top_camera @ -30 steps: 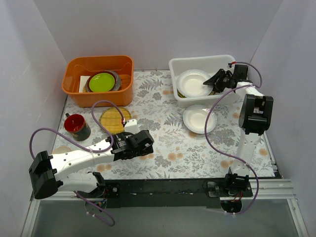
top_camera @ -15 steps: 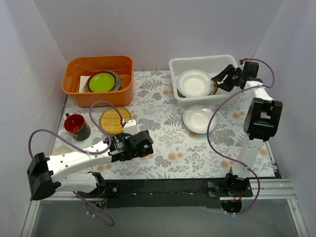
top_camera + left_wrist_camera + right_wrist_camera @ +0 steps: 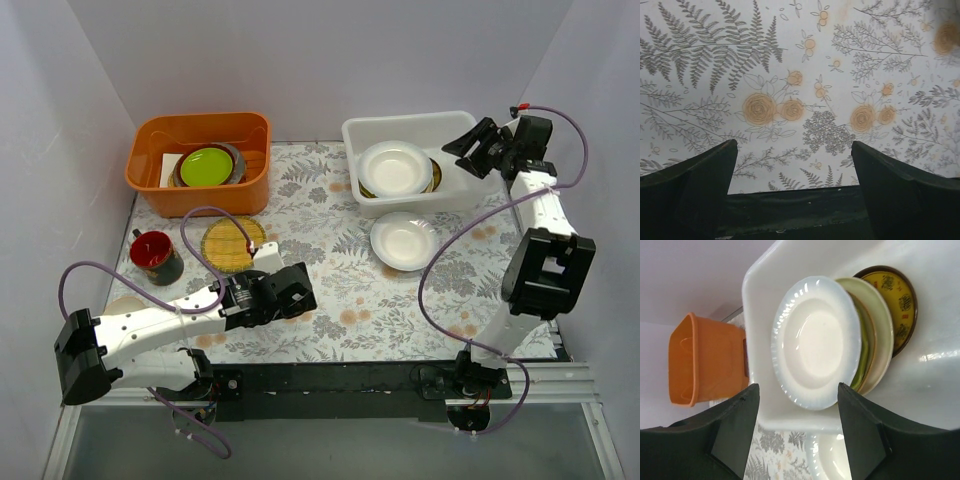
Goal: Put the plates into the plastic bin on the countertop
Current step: Place the plate in the plastic bin.
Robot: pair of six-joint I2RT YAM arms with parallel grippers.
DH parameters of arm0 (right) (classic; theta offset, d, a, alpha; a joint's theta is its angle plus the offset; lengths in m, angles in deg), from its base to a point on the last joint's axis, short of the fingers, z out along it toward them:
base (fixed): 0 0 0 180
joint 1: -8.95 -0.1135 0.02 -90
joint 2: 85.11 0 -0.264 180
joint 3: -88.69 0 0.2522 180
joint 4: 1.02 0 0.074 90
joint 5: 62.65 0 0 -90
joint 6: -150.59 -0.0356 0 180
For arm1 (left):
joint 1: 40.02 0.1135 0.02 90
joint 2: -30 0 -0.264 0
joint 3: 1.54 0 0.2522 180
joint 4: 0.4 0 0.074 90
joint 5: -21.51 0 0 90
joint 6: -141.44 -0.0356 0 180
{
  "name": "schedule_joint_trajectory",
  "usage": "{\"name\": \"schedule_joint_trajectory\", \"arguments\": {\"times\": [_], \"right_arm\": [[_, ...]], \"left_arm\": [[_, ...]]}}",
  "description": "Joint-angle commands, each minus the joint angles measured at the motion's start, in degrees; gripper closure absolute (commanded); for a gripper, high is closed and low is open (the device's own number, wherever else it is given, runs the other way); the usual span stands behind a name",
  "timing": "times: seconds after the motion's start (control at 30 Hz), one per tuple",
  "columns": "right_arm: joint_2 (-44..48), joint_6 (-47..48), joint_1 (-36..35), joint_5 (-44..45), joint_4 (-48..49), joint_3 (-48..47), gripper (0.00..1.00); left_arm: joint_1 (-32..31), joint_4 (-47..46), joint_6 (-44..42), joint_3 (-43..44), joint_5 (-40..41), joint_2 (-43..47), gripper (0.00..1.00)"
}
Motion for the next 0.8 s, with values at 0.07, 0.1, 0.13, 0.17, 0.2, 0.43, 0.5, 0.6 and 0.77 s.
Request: {"name": "schedule_joint_trajectory", "arguments": {"times": [0.07,0.1,0.13,0.17,0.2,0.43,0.5,0.6,0.77], "right_arm": [[14.70,-0.24,-1.31,-1.38,3.95,8.31,0.27],[16.97,-0.24,-1.58,-1.73,4.04,9.62,0.27],[18.04,-0.16,-1.66,-2.34,3.87,11.38,0.27],[19.10,-0.07,-1.84,-2.78,4.04,12.70,0.27],[21.19,-0.07,-1.93,-3.14,4.13,13.76,0.27],[31.31,0.63,-1.84,-3.84,3.43,22.02,0.19],[33.94,1.16,-1.84,-4.28,2.55,23.69,0.18],[37.02,1.69,-1.93,-5.51,1.06,25.98,0.18],[41.77,3.36,-1.84,-6.31,-2.11,29.58,0.18]], "left_arm": [[-0.31,-13.95,1.95,-2.71,-3.46,-0.77,0.02],[-0.31,-17.54,2.30,-3.15,-4.42,-1.21,0.02],[-0.31,-19.40,2.31,-3.50,-4.87,-1.65,0.02],[-0.31,-21.25,2.39,-4.20,-5.30,-2.17,0.02],[-0.31,-24.75,2.40,-4.56,-5.83,-3.31,0.02],[-0.22,-44.27,3.54,-8.34,-11.01,-7.71,0.02],[-0.22,-51.46,4.85,-9.83,-11.37,-9.29,0.02],[0.04,-59.92,6.43,-11.85,-11.81,-11.49,0.02],[1.27,-72.30,12.23,-13.35,-14.45,-20.09,0.02]]}}
